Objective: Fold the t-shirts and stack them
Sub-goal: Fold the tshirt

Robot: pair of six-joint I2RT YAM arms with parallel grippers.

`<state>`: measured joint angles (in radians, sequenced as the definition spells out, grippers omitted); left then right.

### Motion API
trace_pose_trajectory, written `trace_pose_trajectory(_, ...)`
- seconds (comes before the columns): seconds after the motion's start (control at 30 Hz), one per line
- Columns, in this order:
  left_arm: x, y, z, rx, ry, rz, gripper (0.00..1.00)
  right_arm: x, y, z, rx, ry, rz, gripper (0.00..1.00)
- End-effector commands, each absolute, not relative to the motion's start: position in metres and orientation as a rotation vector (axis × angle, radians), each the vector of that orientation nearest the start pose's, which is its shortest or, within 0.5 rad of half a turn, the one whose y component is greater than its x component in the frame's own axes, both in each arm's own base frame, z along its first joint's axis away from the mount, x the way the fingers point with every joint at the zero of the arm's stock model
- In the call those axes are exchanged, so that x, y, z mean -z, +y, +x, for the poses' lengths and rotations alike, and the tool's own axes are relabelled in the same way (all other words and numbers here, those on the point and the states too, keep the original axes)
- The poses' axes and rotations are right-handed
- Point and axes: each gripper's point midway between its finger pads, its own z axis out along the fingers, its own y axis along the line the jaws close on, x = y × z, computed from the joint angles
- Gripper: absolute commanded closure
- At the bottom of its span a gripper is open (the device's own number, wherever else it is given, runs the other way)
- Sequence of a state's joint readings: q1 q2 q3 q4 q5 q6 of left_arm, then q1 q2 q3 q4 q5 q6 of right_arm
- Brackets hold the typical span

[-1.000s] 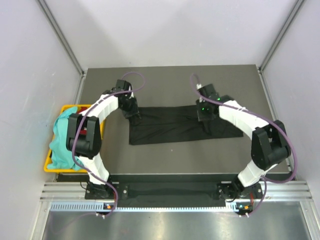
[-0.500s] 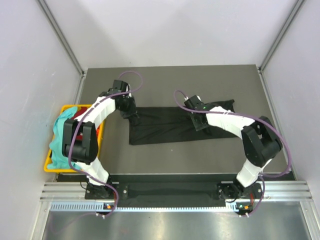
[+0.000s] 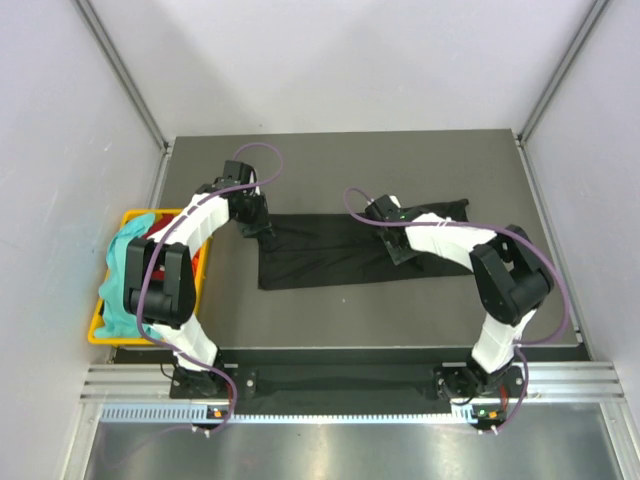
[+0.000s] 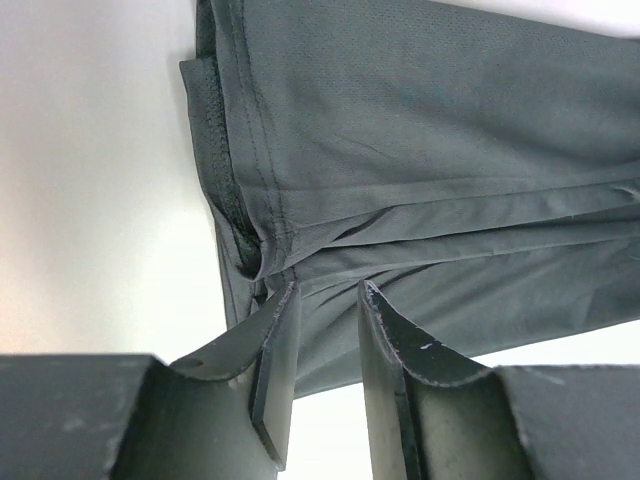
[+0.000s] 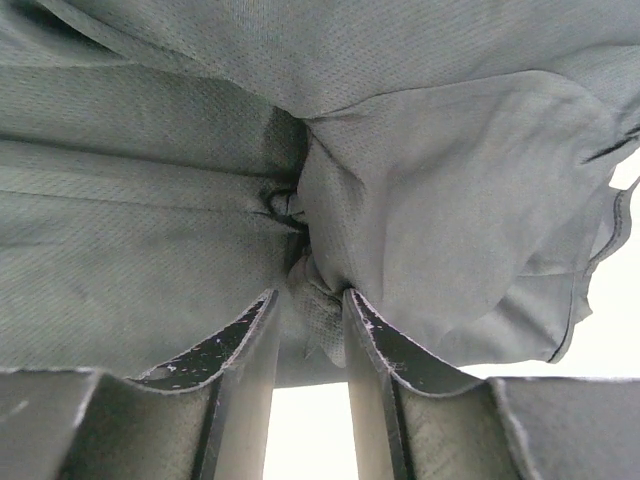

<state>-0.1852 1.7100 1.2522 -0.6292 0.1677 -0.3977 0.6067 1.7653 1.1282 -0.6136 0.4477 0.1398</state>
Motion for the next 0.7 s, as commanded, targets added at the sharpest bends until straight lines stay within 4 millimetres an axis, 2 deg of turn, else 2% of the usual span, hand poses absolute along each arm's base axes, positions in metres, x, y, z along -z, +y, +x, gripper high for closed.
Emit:
trace_pose_trajectory(0.0,-0.097,-0.113,0.376,0.41,2.633,-0.216,0.65,-0.045,0.14,0.334,0.428,2.561,-0.517,0.68)
trace_pose_trajectory(0.07,-0.096,-0.111,0.376,0.402,2.635,-0.222,0.66,-0.044,0.14,0.335,0.437,2.559,-0.511,0.7)
trace_pose_trajectory(0.4,-0.095,-0.111,0.376,0.406,2.636,-0.228,0.66,-0.052,0.136,0.338,0.465,2.53,-0.51,0.95)
trace_pose_trajectory(0.5,-0.096,-0.111,0.376,0.407,2.635,-0.227,0.66,-0.06,0.139,0.339,0.439,2.523,-0.503,1.0)
trace_pose_trajectory(0.67,-0.096,-0.11,0.378,0.403,2.634,-0.232,0.66,-0.072,0.15,0.331,0.292,2.543,-0.503,1.0)
